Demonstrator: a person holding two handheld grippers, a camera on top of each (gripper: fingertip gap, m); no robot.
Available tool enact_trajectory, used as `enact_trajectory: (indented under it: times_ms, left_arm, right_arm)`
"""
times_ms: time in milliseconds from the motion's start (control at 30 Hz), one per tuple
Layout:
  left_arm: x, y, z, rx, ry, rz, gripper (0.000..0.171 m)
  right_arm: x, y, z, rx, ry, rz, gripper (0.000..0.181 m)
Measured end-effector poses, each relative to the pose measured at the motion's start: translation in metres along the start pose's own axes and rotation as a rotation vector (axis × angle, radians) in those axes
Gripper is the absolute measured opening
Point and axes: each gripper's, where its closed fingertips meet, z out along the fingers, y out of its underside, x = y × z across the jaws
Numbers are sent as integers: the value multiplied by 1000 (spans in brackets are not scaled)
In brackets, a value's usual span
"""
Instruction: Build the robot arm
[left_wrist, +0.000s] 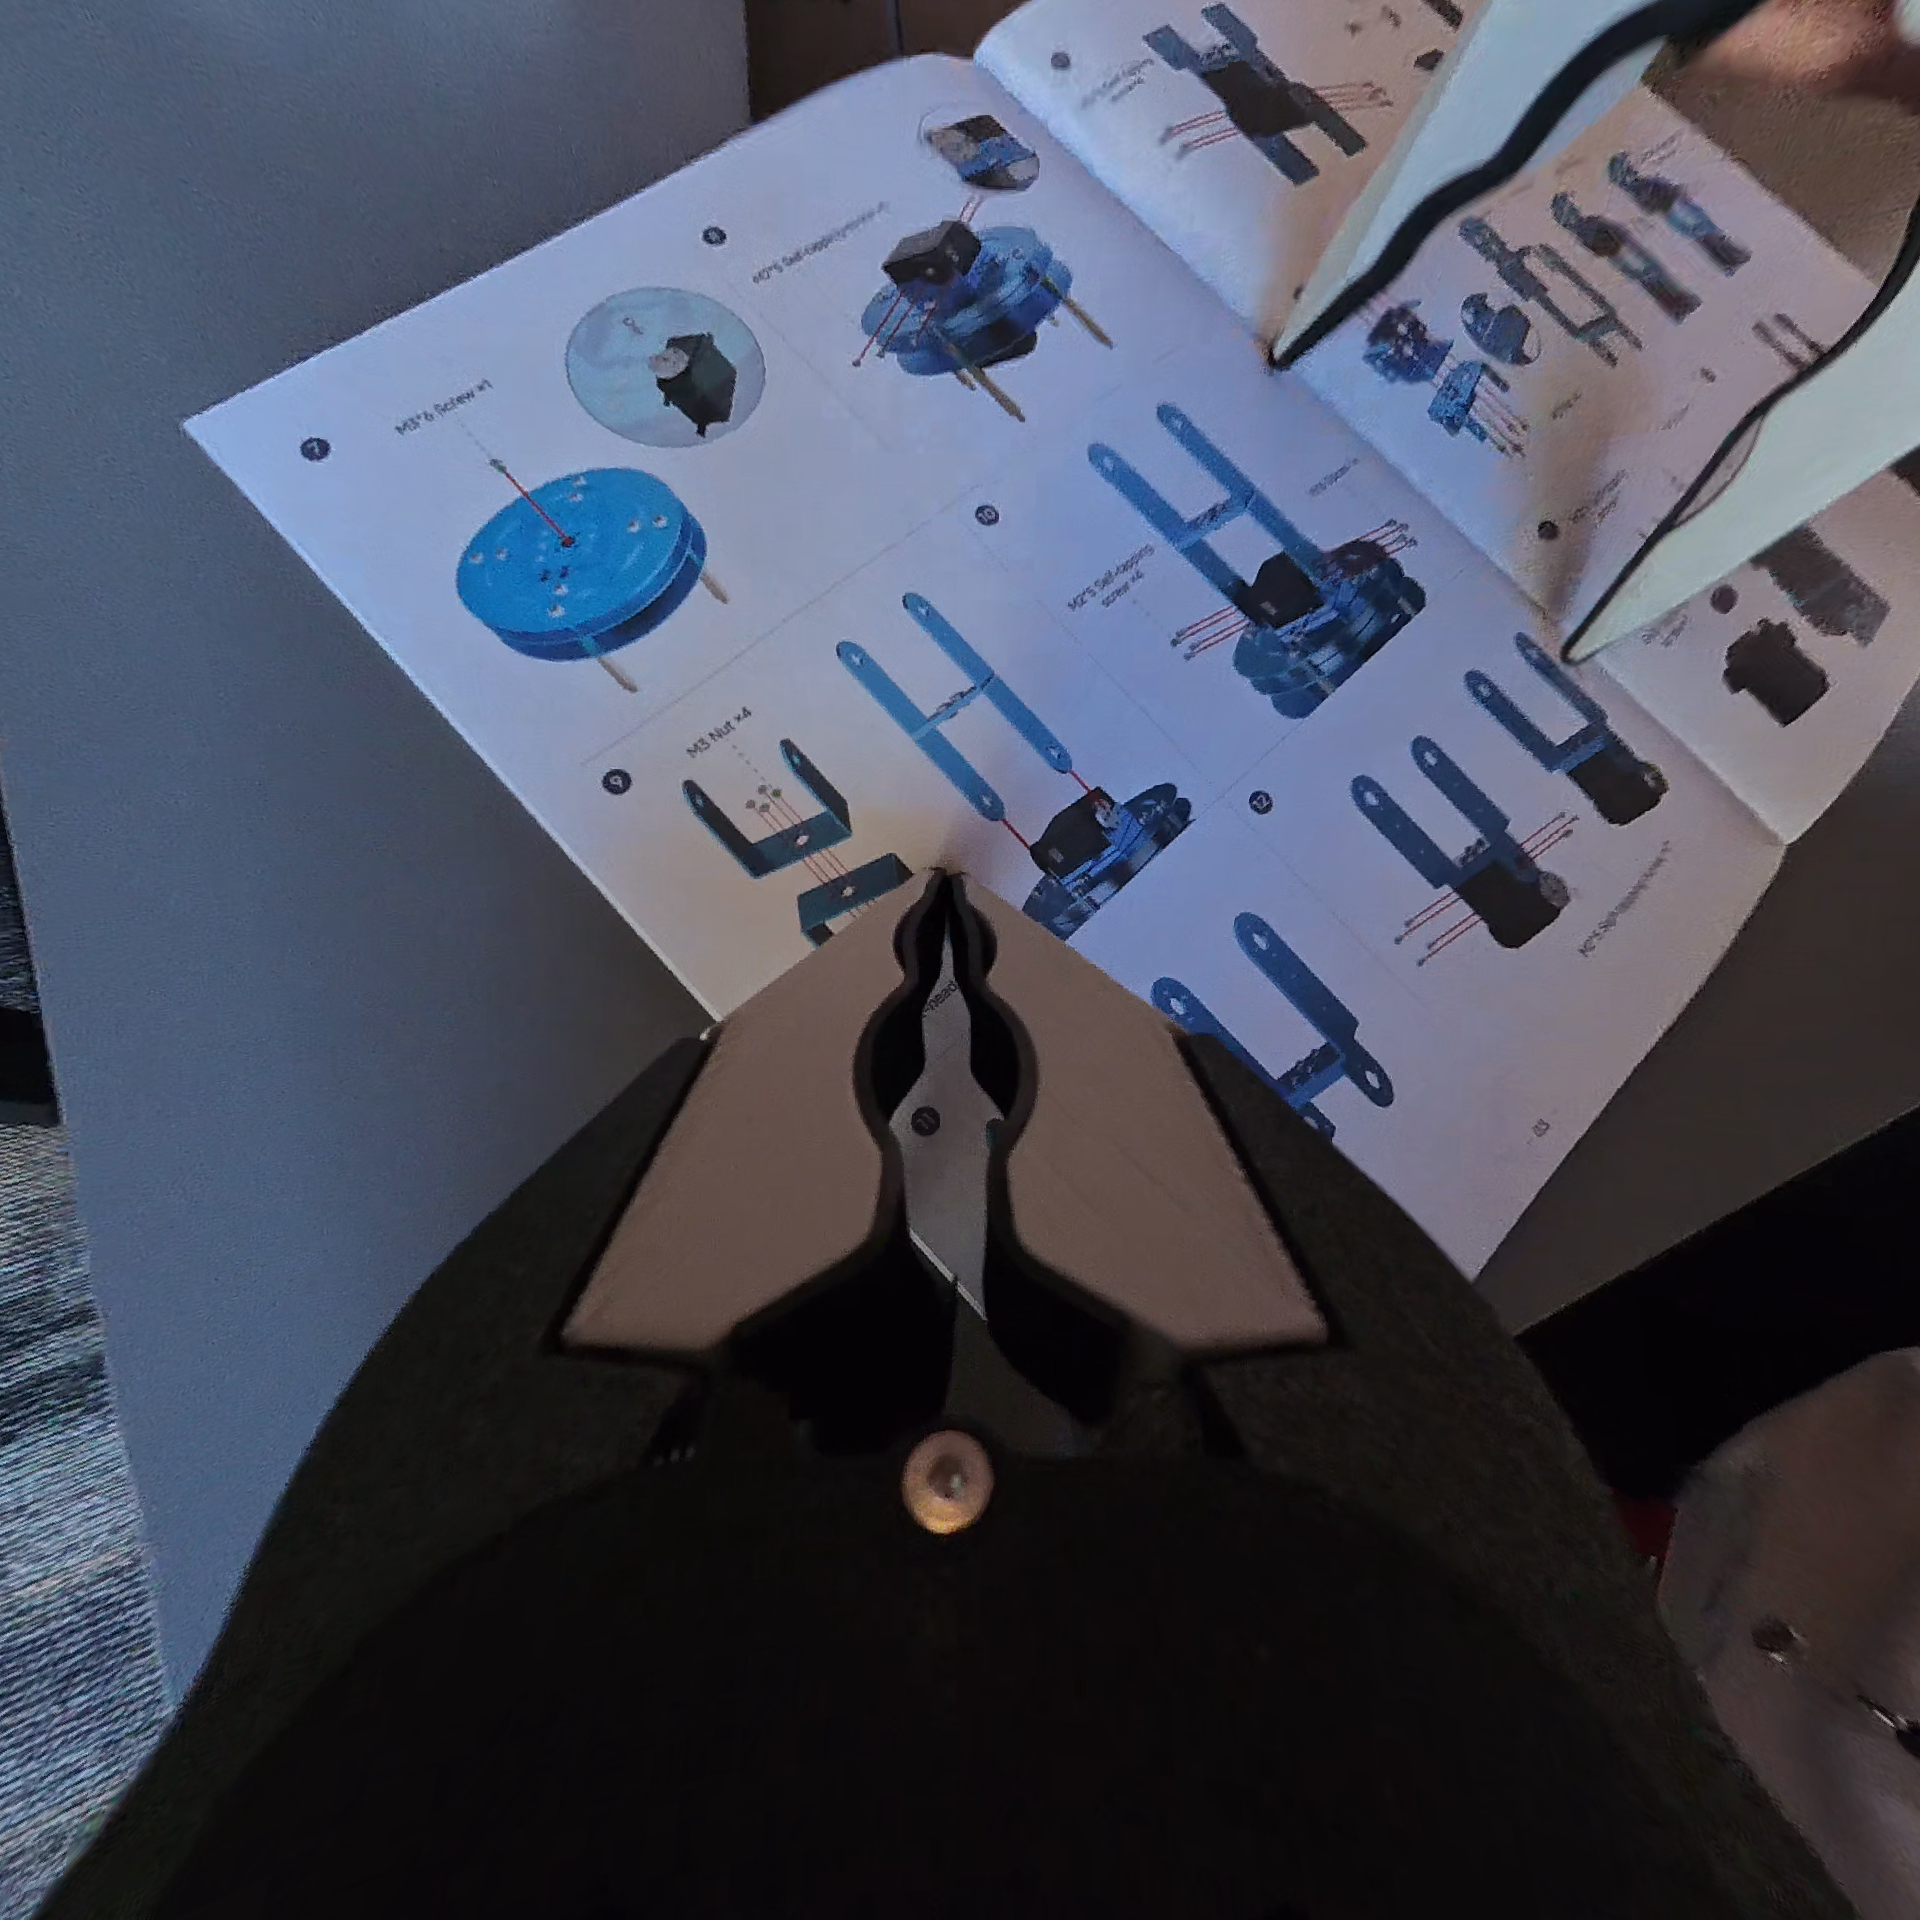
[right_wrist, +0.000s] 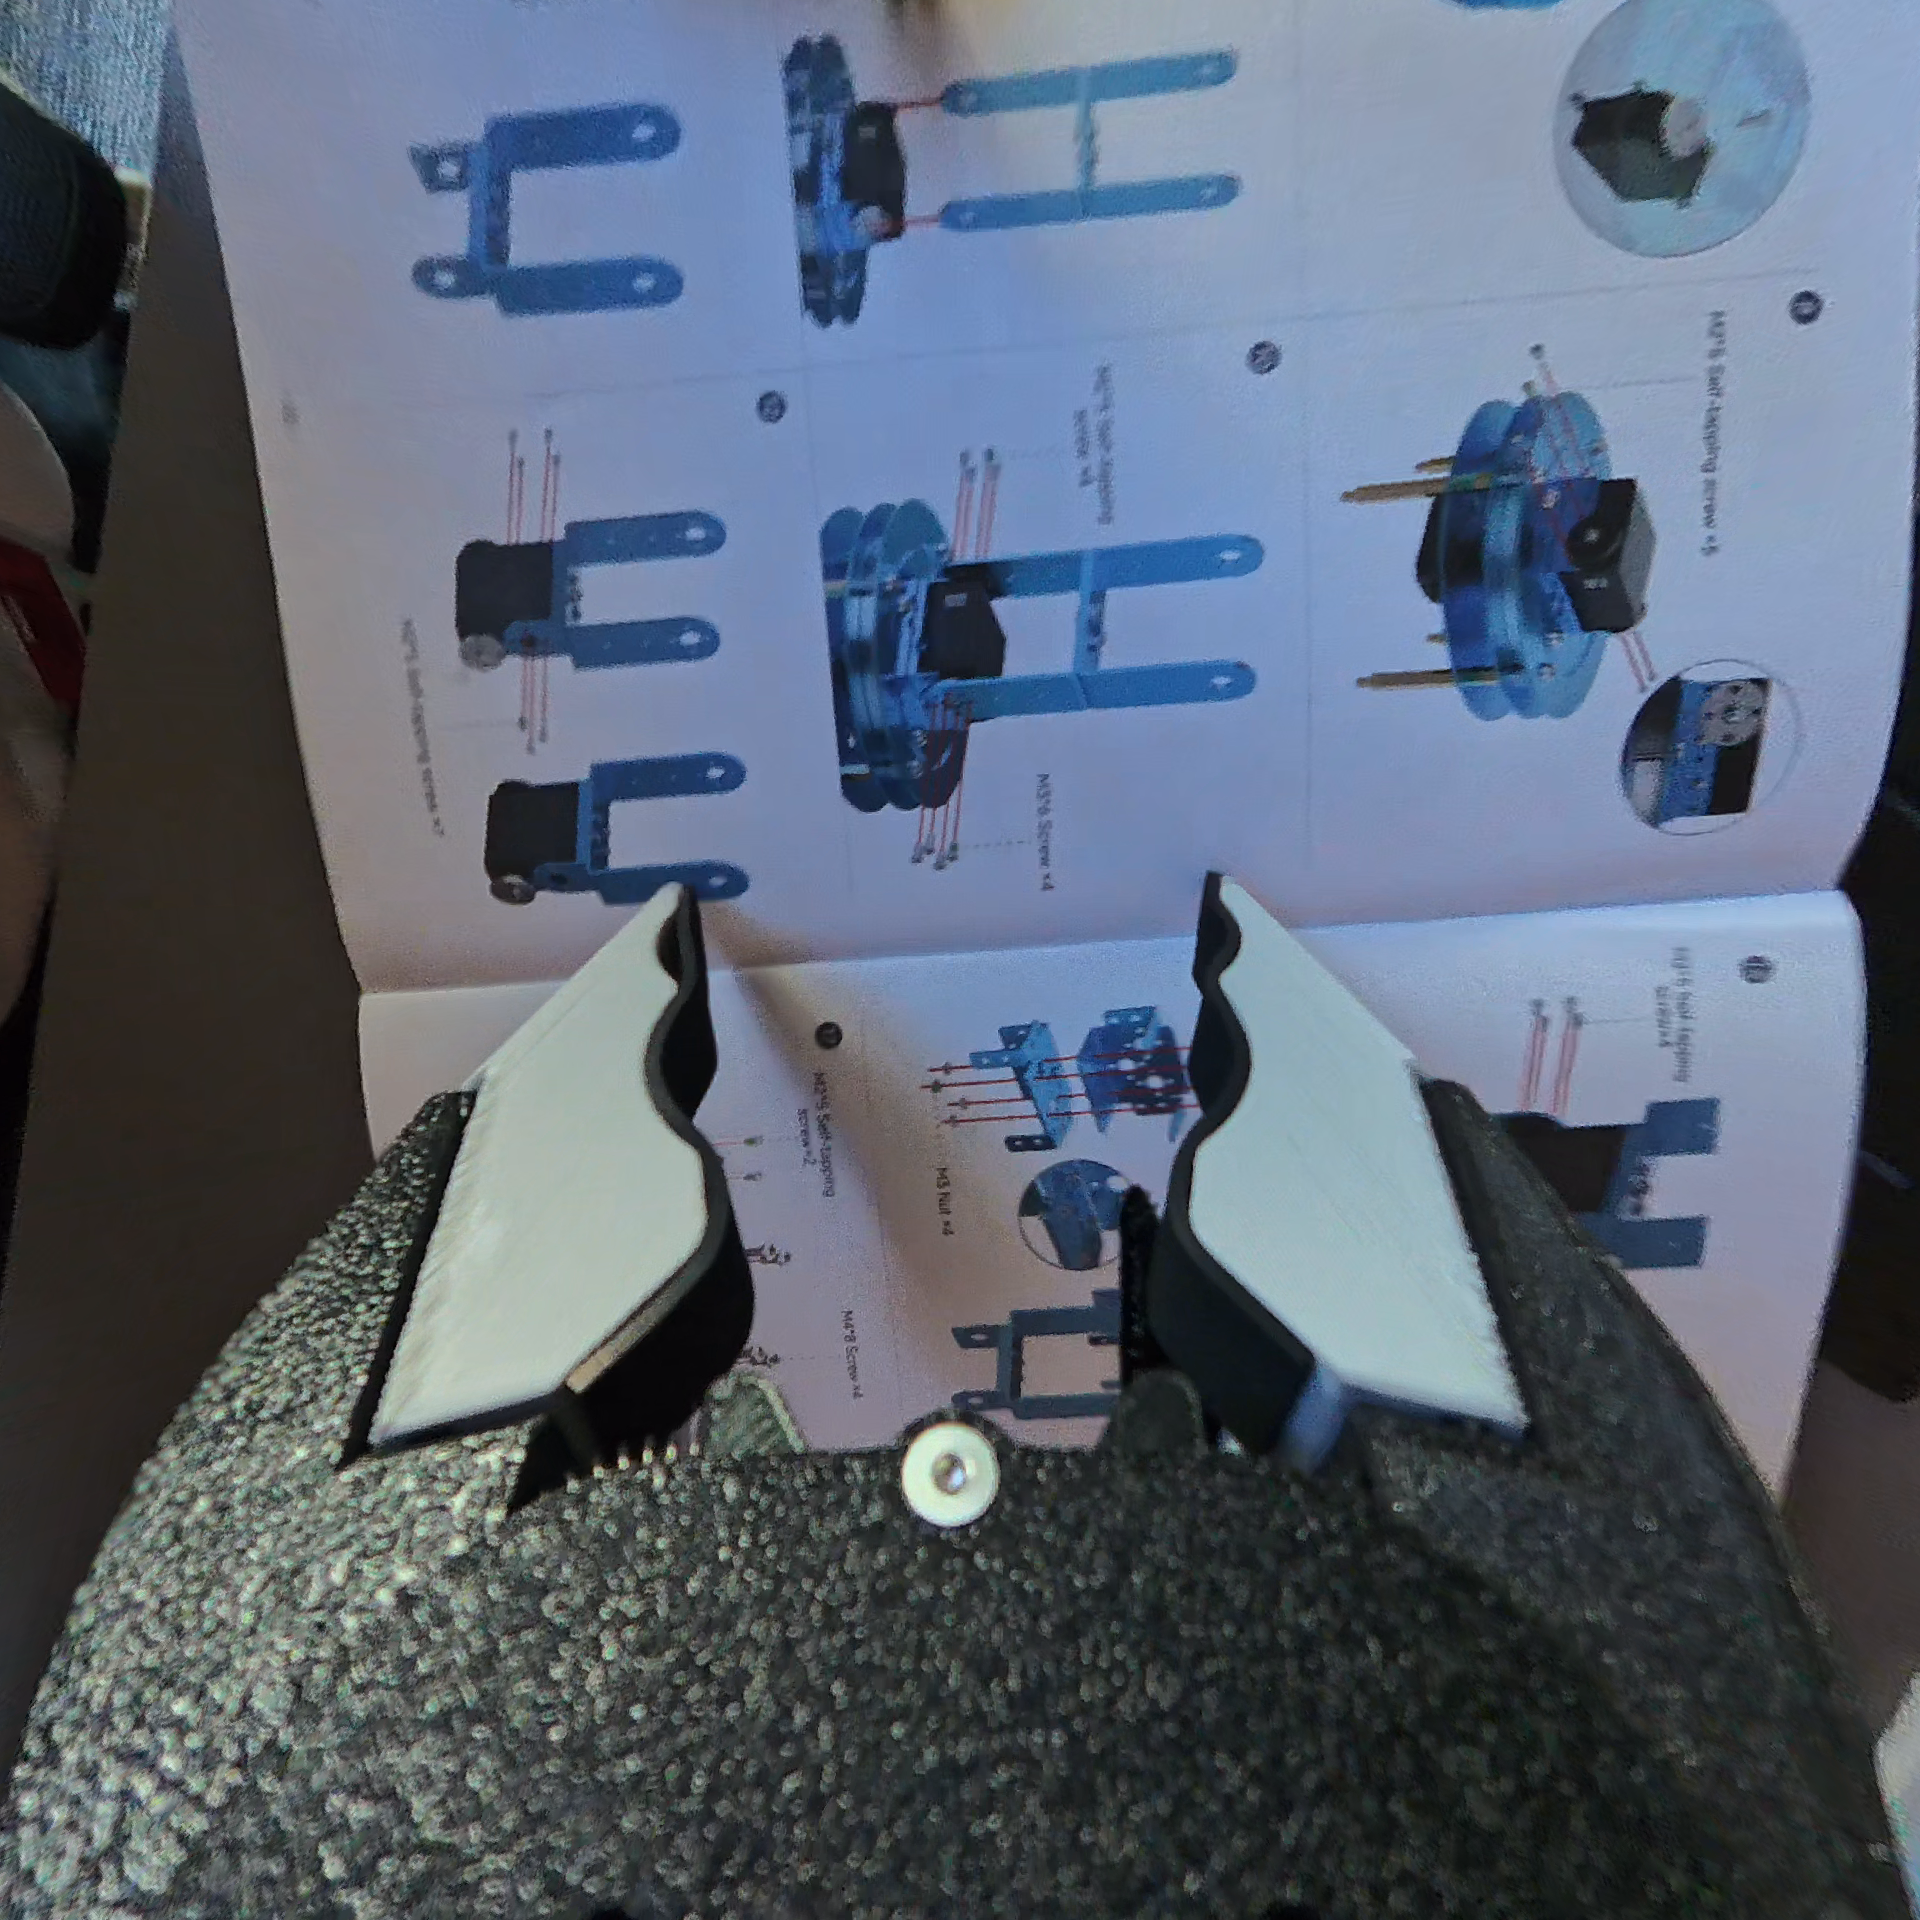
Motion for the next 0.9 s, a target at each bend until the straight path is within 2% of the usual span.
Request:
enact_trajectory:
  times_ms: [67,133,200,400,467,533,600,633,767,833,900]
  left_arm:
    - [0,1,-1,-13,-22,19,0]
    - [0,1,-1,-10,-31,16,0]
    - [0,1,-1,0,-35,11,0]
    - [-4,2,-6,-12,21,-37,0]
    - [-13,-18,-9,42,-3,-44,1]
    - [-6,-49,-9,124,46,-26,2]
    - [19,-74,6,153,159,2,3]
    - [33,-79,22,121,212,11,3]
    - [76,-70,78,-64,316,47,4]
    - [78,-65,88,-95,307,57,0]
    - [74,-61,84,-101,300,64,0]
  right_arm:
    - [13,-16,-7,93,60,12,90]
    - [19,-24,-7,190,54,49,89]
    - [20,-13,7,155,32,79,93]
    - [20,-16,12,262,67,77,93]
    - [20,-16,12,280,73,90,93]
    - [20,-17,12,301,79,96,92]
    - [20,-17,12,323,82,99,92]
    - [20,-17,12,331,80,99,92]
    - [20,-17,11,342,70,95,91]
    - [21,-17,11,355,70,99,91]
    - [21,-16,11,355,75,100,91]
